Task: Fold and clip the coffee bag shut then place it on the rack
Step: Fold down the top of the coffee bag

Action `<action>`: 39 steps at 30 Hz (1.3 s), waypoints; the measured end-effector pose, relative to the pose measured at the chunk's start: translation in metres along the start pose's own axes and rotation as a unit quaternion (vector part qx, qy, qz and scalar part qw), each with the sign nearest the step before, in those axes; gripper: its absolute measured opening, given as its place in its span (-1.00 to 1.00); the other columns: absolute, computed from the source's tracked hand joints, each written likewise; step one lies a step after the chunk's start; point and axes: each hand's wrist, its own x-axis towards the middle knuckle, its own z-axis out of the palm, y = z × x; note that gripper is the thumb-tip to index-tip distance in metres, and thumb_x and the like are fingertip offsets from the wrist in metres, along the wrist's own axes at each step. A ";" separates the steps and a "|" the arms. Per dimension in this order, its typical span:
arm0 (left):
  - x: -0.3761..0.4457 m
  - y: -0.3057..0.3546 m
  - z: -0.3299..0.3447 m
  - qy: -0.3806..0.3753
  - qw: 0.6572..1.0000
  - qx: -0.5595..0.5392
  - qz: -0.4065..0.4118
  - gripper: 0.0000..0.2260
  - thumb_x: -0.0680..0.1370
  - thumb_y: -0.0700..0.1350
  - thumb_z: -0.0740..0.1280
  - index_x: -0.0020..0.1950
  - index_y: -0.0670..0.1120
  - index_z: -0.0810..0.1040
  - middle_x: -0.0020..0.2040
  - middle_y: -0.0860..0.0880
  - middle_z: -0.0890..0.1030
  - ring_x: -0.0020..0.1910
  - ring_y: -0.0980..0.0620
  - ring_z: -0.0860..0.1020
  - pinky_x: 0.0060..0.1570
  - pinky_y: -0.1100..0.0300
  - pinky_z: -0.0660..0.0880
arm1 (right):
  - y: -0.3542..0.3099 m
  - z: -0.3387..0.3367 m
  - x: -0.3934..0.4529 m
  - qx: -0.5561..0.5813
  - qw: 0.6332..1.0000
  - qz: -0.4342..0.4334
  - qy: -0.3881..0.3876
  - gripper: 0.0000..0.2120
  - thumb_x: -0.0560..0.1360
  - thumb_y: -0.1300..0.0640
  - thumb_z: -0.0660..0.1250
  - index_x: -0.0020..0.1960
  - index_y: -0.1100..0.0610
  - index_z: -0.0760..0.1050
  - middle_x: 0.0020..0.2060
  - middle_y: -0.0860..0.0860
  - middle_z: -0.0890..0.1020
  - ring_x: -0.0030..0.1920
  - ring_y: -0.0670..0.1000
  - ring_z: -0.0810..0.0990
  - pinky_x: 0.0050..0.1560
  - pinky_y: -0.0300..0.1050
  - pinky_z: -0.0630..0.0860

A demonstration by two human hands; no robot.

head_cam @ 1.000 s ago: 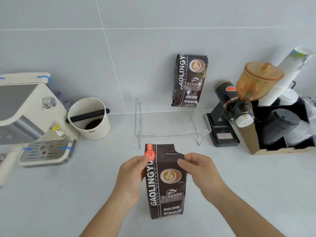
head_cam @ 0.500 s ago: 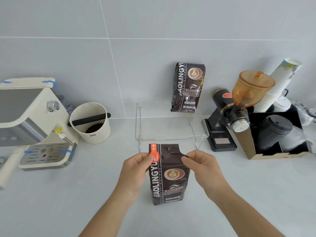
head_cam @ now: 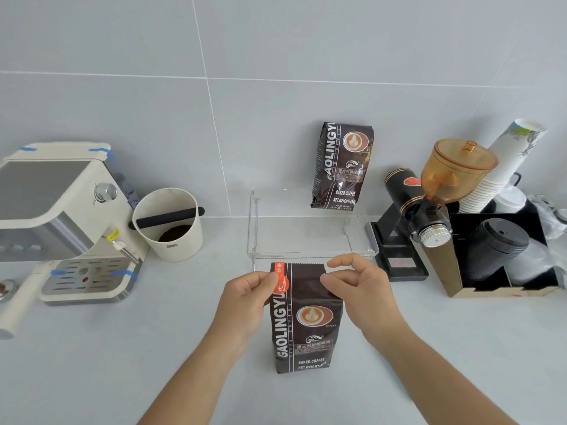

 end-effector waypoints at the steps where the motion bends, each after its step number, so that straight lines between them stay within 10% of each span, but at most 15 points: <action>1: -0.001 0.001 0.000 0.001 1.000 0.004 0.002 -0.82 0.54 -0.10 0.35 -0.15 -0.12 0.71 -0.11 -0.15 0.75 -0.05 -0.13 0.66 0.26 -0.13 0.48 | 0.001 0.000 0.000 -0.002 1.000 0.000 0.001 -0.81 0.45 0.35 0.44 -0.17 0.08 0.58 -0.48 -0.06 0.70 -0.46 -0.13 0.57 -0.39 -0.24 0.43; 9: -0.001 0.014 -0.011 0.019 0.994 0.086 0.062 -0.87 0.44 -0.22 0.47 -0.11 -0.01 0.61 -0.33 0.06 0.74 -0.36 0.24 0.63 -0.30 0.51 0.44 | 0.004 -0.006 0.002 -0.133 0.990 -0.052 -0.024 -0.70 0.44 0.27 0.47 -0.19 -0.16 0.67 -0.29 -0.07 0.75 -0.17 -0.02 0.70 -0.04 -0.19 0.62; 23: 0.005 0.018 -0.022 -0.072 0.929 0.316 0.177 -0.91 0.44 -0.12 0.47 -0.22 0.08 0.68 -0.22 0.07 0.66 -0.11 0.18 0.59 -0.07 0.38 0.48 | -0.006 -0.008 -0.005 -0.300 0.929 -0.204 -0.064 -0.89 0.42 0.27 0.48 -0.22 0.10 0.72 -0.34 -0.17 0.62 -0.19 -0.14 0.59 -0.19 -0.48 0.43; 31: 0.001 0.008 -0.016 -0.068 0.974 0.178 0.126 -0.84 0.44 -0.19 0.48 -0.15 0.10 0.66 -0.39 0.05 0.64 -0.37 0.18 0.56 -0.23 0.44 0.44 | -0.003 -0.004 -0.004 -0.209 0.974 -0.057 -0.068 -0.74 0.46 0.24 0.44 -0.32 -0.06 0.64 -0.42 -0.21 0.69 -0.38 -0.23 0.59 -0.30 -0.39 0.49; 39: -0.003 -0.002 -0.019 -0.121 0.956 0.232 0.136 -0.61 0.35 -0.24 0.54 0.00 0.21 0.62 -0.11 0.11 0.70 -0.08 0.17 0.64 0.05 0.35 0.53 | -0.002 0.001 0.001 -0.112 0.991 0.050 -0.048 -0.79 0.43 0.33 0.44 -0.30 0.08 0.68 -0.38 0.01 0.72 -0.32 0.01 0.65 -0.20 -0.09 0.57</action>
